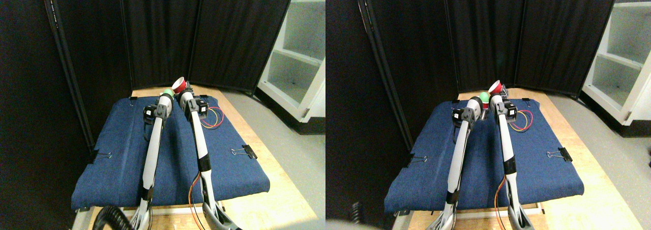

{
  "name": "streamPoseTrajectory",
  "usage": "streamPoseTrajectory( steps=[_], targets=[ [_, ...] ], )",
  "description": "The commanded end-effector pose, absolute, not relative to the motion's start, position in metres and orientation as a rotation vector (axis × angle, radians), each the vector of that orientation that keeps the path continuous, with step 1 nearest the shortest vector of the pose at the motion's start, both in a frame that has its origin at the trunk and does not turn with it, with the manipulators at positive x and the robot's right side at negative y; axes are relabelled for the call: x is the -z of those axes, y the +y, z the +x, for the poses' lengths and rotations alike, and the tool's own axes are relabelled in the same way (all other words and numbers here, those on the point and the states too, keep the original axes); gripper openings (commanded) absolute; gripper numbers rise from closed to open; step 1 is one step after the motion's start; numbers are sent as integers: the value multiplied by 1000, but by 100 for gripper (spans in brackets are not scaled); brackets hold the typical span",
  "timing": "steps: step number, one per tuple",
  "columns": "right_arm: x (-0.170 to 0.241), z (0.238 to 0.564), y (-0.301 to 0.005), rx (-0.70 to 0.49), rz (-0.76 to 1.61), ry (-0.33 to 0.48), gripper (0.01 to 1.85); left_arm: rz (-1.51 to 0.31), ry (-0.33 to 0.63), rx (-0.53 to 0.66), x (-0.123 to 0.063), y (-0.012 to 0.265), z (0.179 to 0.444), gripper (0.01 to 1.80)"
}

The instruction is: Pour (bimanual)

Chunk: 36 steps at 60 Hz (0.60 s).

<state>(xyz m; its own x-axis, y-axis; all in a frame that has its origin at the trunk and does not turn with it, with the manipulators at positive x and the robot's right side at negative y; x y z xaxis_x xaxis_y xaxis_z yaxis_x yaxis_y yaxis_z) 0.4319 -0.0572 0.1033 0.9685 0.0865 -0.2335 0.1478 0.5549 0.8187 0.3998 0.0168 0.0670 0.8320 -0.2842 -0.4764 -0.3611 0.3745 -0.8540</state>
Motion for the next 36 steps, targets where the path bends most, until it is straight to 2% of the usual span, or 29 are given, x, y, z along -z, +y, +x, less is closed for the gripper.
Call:
streamPoseTrajectory(
  steps=[1,26,36],
  targets=[
    [-102,436,-60,29,1037,231,34,-1225,593,-51,-70,19,404,33],
    [-91,434,-77,5,1155,220,33,-1210,540,-52,-70,32,413,33],
    [-84,431,-82,14,1180,202,33,-1168,491,-65,-60,44,419,33]
  ],
)
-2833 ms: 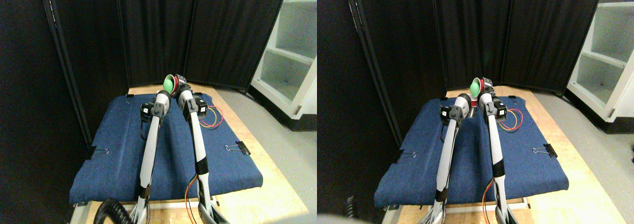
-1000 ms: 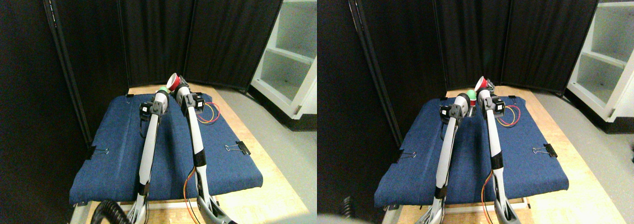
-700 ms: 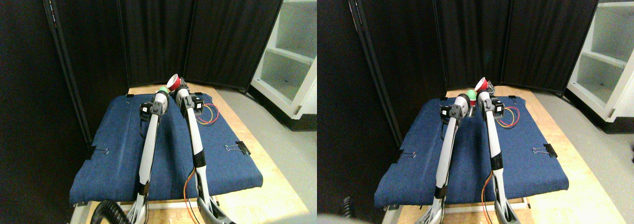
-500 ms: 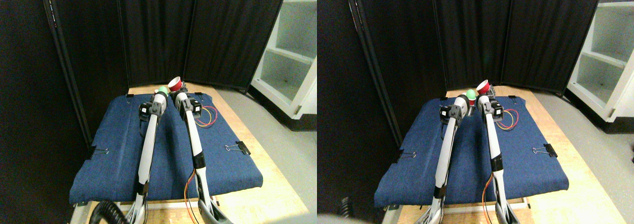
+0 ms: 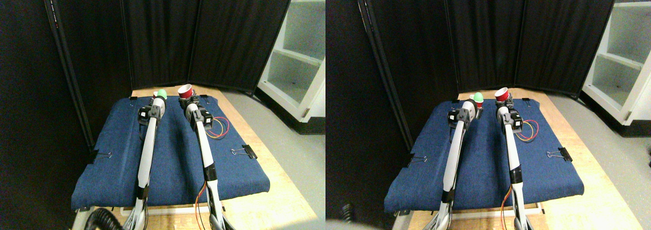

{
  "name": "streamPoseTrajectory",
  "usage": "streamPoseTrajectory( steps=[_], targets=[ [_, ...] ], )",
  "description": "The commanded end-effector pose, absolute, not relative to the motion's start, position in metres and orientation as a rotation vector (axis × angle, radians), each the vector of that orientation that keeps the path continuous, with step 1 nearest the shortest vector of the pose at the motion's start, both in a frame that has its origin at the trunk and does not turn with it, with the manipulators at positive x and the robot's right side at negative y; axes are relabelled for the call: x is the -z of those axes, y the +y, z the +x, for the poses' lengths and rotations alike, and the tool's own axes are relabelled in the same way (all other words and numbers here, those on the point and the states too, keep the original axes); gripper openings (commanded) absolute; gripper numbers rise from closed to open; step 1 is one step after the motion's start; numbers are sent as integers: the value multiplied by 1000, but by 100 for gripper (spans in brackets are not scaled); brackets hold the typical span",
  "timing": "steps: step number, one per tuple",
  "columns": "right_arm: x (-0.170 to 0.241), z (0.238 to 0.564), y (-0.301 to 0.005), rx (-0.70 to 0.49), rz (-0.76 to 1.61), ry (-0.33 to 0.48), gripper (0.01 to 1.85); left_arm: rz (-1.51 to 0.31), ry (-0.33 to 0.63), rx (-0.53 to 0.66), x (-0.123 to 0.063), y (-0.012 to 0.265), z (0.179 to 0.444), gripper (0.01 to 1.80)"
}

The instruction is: Pour (bimanual)

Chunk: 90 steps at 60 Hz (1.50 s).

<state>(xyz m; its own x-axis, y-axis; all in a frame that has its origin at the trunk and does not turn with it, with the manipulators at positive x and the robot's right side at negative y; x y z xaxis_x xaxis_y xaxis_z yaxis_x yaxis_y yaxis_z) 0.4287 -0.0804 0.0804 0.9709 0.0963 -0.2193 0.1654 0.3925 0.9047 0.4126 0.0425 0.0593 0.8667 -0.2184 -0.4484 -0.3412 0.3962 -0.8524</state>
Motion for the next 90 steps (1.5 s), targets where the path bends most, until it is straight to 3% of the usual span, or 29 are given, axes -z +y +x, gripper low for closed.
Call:
streamPoseTrajectory(
  steps=[1,17,57,90],
  targets=[
    [-82,430,-83,12,1185,203,33,-1159,484,-65,-59,45,420,33],
    [-64,429,-90,19,1226,224,34,-1177,428,-119,-42,60,423,33],
    [-33,427,-100,128,1246,173,36,-1194,369,-202,-3,88,428,33],
    [-7,432,-113,209,1272,109,35,-1245,330,-282,14,83,436,33]
  ],
)
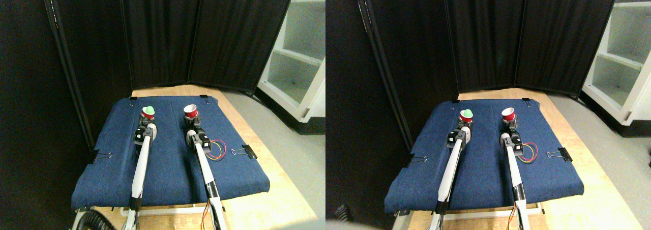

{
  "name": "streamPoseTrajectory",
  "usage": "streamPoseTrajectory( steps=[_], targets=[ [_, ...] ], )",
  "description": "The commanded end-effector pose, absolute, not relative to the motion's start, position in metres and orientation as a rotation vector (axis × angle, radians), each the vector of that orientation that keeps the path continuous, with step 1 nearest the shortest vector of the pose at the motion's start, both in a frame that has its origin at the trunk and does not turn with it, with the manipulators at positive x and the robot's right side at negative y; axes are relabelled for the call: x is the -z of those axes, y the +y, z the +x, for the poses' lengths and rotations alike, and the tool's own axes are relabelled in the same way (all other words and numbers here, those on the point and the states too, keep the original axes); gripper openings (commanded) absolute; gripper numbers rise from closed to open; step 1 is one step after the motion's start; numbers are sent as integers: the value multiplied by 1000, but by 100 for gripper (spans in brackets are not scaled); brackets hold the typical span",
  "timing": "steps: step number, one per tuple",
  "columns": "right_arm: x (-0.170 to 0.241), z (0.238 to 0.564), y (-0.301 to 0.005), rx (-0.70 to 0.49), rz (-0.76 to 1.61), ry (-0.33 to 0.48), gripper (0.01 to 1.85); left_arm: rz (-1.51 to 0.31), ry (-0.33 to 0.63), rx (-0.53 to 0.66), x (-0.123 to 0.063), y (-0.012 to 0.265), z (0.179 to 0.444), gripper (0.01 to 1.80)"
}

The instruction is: Pour (bimanual)

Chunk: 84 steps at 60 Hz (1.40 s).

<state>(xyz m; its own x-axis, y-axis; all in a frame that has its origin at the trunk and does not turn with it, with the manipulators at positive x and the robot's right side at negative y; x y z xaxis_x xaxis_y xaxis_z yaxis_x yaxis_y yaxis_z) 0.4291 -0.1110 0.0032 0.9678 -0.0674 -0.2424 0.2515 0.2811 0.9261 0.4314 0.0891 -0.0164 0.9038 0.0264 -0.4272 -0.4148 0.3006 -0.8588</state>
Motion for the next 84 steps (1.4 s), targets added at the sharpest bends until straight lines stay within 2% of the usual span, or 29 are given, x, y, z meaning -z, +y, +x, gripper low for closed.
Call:
streamPoseTrajectory(
  steps=[1,19,49,84],
  targets=[
    [-6,431,-113,209,1273,109,35,-1249,327,-286,14,82,436,33],
    [5,432,-122,232,1279,98,35,-1296,334,-324,23,76,439,33],
    [22,438,-134,327,1284,83,33,-1244,324,-367,37,76,436,33],
    [23,438,-133,373,1315,75,33,-1141,181,-472,39,80,433,33]
  ],
)
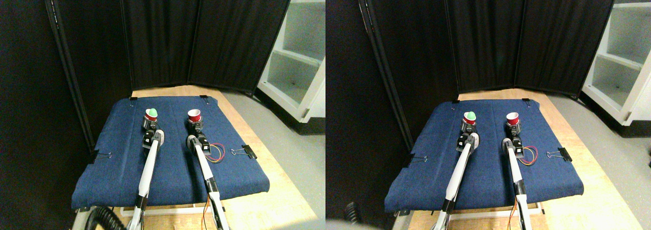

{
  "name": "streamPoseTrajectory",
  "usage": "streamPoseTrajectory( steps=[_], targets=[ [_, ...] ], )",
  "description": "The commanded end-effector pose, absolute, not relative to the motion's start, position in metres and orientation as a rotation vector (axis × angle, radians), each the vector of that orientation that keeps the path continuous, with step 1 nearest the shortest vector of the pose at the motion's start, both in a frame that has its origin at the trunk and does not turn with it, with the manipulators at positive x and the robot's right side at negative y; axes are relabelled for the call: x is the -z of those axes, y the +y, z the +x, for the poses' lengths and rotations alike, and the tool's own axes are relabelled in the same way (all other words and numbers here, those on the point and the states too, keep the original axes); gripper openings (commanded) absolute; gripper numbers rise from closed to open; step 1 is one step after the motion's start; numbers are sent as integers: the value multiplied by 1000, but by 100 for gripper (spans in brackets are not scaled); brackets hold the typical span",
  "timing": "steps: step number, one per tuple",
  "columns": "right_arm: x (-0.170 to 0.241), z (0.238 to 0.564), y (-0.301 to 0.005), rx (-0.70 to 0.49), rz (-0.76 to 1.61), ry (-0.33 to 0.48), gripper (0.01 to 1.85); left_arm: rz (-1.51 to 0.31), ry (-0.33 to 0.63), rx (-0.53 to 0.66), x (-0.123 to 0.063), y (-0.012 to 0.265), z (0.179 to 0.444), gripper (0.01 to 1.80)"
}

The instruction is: Pour (bimanual)

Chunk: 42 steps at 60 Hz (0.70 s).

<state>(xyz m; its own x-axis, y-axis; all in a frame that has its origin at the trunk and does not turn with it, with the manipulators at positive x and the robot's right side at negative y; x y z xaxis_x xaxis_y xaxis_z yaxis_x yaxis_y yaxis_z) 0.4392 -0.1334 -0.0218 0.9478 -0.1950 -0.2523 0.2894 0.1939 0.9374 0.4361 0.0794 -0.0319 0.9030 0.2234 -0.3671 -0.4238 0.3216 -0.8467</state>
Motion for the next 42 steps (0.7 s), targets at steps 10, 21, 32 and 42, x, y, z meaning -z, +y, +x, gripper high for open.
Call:
streamPoseTrajectory(
  steps=[10,21,32,42],
  targets=[
    [22,437,-132,380,1306,66,34,-1133,171,-479,39,80,432,33],
    [21,435,-134,397,1293,70,34,-1115,140,-519,44,81,428,33],
    [19,432,-135,392,1288,62,33,-1083,149,-494,47,84,426,84],
    [17,430,-135,402,1327,77,38,-1036,121,-486,48,86,427,115]
  ],
)
